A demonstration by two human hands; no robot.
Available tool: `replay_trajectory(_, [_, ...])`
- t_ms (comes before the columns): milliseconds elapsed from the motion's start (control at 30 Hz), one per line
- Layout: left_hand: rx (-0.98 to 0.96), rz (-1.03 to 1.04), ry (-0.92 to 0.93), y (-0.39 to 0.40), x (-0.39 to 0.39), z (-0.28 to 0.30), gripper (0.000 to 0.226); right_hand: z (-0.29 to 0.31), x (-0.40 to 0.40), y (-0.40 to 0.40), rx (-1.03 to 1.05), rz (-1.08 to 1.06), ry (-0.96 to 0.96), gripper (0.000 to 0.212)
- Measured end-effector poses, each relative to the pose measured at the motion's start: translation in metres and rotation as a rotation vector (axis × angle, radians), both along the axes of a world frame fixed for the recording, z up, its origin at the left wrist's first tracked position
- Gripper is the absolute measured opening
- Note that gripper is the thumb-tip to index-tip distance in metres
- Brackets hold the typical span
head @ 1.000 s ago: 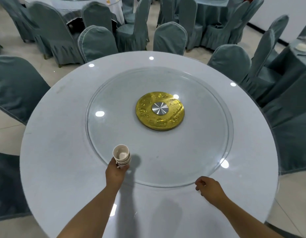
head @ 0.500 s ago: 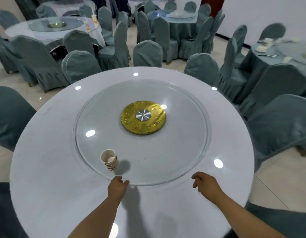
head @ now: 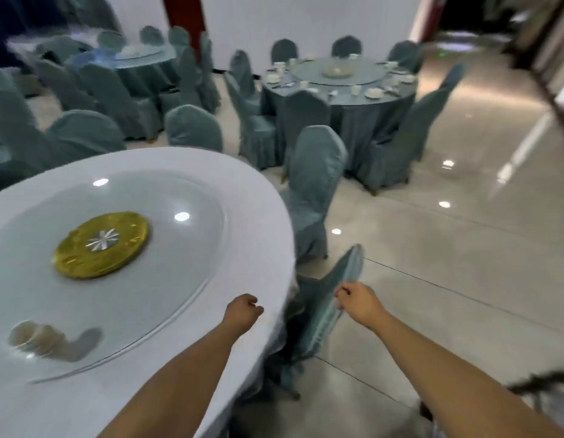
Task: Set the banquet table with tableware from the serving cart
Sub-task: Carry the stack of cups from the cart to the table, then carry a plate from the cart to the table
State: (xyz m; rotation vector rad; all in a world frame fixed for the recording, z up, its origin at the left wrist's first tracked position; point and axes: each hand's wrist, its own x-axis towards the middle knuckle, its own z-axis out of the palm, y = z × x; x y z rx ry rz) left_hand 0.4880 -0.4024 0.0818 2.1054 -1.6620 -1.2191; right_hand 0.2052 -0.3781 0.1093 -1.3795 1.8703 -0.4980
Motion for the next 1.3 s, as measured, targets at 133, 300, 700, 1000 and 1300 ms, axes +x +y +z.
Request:
replay_trajectory(133, [-0.076, -0.269, -0.007, 0.004, -0.108, 0.016, 0.033, 0.003, -0.089, 0.057, 0.009, -0.210, -0.001, 0.024])
replay_trajectory(300, [-0.056, -0.458, 0.048, 0.019, -0.217, 0.021, 0.037, 0.002, -0.166, 0.129, -0.004, -0.437, -0.016, 0.024])
replay_trajectory(700, [0.022, -1.087, 0.087, 0.066, -0.405, 0.012, 0.037, -0.003, -0.240, 0.309, 0.071, -1.131, 0.002, 0.025])
replay_trajectory(1000, [0.046, -1.438, 0.064, 0.144, -0.477, -0.001, 0.029, -0.008, -0.207, 0.436, 0.077, -1.600, -0.094, 0.023])
replay_trajectory(1300, [0.100, -1.634, 0.013, 0.244, -0.535, -0.013, 0.036, -0.028, -0.213, 0.531, 0.106, -1.814, -0.172, 0.021])
